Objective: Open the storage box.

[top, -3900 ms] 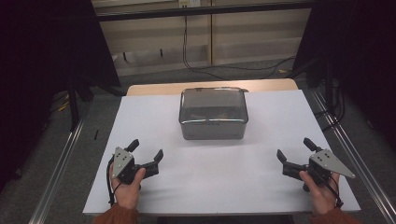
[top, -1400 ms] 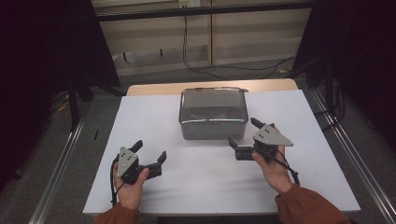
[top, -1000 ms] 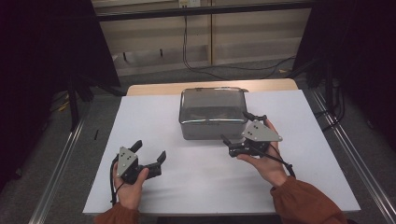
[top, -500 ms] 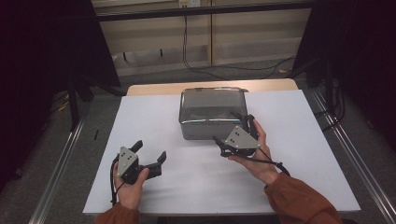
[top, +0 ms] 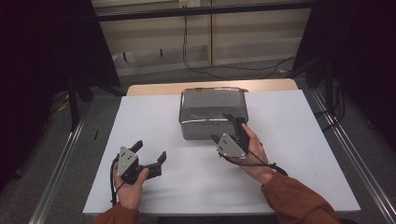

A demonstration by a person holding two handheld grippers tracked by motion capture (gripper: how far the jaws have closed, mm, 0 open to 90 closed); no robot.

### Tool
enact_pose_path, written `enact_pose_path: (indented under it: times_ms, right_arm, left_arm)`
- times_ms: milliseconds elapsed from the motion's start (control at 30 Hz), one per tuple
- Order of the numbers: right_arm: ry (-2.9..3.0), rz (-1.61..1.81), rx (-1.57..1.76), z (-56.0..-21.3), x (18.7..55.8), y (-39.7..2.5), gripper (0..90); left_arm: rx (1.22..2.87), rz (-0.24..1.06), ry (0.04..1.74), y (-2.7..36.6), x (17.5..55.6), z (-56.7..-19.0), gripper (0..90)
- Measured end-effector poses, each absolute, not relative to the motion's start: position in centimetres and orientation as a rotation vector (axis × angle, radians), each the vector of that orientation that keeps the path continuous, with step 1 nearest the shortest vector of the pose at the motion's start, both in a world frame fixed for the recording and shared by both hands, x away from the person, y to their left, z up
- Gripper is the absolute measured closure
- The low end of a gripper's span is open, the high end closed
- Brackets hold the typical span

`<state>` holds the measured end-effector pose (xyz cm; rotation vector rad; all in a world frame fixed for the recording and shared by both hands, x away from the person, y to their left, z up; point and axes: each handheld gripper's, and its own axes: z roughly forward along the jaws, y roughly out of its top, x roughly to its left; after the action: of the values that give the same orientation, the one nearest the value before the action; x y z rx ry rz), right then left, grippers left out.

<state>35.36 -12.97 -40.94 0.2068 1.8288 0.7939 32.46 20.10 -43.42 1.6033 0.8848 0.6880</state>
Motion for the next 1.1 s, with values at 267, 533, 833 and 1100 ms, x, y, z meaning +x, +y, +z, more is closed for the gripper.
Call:
enact_pose_path:
  times_ms: [267,533,833,1100]
  right_arm:
    - [1.819,0.621,0.067,-41.7,35.7,-12.4,30.7]
    - [1.811,0.523,0.006,-42.4,35.9,-11.8,44.7]
    - [1.822,0.453,-0.035,-42.8,36.2,-11.4,57.0]
    - [1.809,0.420,-0.048,-43.4,36.3,-11.1,68.6]
  left_arm:
    - [1.603,0.685,0.885,20.1,32.5,-43.4,3.3]
    - [1.602,0.682,0.872,20.0,32.4,-43.4,3.4]
    - [1.614,0.678,0.871,20.0,32.5,-43.4,3.3]
    - [1.611,0.674,0.868,20.0,32.5,-43.4,3.3]
